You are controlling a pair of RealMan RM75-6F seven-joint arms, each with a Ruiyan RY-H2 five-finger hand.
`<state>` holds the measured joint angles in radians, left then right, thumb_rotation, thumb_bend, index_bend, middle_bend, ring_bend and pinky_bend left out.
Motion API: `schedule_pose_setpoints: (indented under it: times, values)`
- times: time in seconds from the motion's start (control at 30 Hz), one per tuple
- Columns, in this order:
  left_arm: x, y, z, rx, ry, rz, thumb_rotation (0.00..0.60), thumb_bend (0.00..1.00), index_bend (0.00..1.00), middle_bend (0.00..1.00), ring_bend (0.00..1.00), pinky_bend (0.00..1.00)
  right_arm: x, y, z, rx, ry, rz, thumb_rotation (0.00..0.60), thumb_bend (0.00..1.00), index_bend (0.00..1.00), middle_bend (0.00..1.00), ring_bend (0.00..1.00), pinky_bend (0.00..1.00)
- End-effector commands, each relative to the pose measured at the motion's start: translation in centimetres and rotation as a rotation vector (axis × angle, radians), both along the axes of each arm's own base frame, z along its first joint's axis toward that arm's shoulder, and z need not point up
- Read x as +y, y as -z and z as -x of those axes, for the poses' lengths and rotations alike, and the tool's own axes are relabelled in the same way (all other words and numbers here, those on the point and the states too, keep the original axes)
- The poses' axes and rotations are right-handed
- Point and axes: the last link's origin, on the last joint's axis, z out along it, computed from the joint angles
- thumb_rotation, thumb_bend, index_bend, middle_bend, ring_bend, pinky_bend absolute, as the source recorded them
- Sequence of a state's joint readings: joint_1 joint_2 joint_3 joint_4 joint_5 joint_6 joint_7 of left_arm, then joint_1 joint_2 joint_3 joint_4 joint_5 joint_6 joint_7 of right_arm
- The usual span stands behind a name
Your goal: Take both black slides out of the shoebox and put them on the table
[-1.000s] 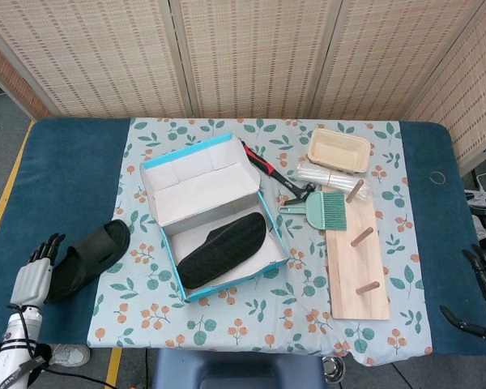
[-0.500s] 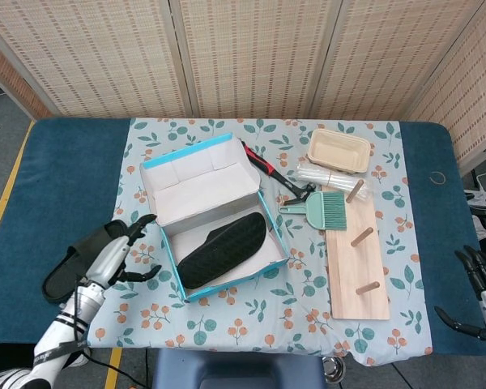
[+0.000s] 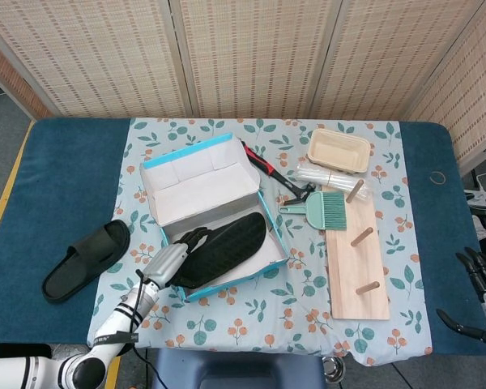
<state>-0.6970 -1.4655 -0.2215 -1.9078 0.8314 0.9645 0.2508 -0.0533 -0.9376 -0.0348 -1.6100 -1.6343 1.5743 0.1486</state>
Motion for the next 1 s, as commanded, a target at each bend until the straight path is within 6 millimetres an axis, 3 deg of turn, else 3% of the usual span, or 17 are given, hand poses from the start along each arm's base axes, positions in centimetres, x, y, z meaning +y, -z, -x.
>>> schedule_pose_setpoints:
  times: [0.03,0.17,0.27,0.43,0.53,0.73,1.0]
  values:
    - [0.5,0.7,0.1,0.042,0.002,-0.024,0.6,0.31,0.0,0.0,0.01,0.16,0.0,-0.1,0.0,-0.001,0.001,0.0,0.381,0.15,0.0,0.0,0.0,0.0]
    - [0.6,1.2,0.7,0.09,-0.002,-0.021,0.6,0.31,0.0,0.01,0.03,0.17,0.0,-0.1,0.0,-0.002,0.0,0.005,0.381,0.15,0.0,0.0,0.0,0.0]
    - [0.8,1.3,0.9,0.129,0.001,-0.015,0.6,0.31,0.01,0.08,0.11,0.25,0.0,0.0,0.0,-0.001,-0.001,0.0,0.381,0.15,0.0,0.0,0.0,0.0]
    - [0.7,1.4,0.8,0.205,0.021,-0.006,0.6,0.31,0.17,0.22,0.24,0.37,-0.1,0.1,-0.1,0.0,0.0,0.001,0.382,0.15,0.0,0.0,0.0,0.0]
    - [0.7,1.5,0.6,0.221,0.016,-0.002,0.6,0.31,0.2,0.28,0.34,0.4,-0.1,0.1,0.0,0.001,0.001,0.002,0.382,0.15,0.0,0.0,0.0,0.0]
    - [0.5,1.8,0.2,0.212,0.011,0.014,0.6,0.32,0.23,0.28,0.49,0.4,-0.1,-0.1,0.0,0.001,0.001,0.007,0.38,0.15,0.0,0.0,0.0,0.0]
    - [0.2,2.0,0.1,0.2,0.01,0.026,0.6,0.48,0.27,0.28,0.53,0.4,-0.1,-0.3,0.1,-0.003,0.004,0.016,0.38,0.15,0.0,0.0,0.0,0.0]
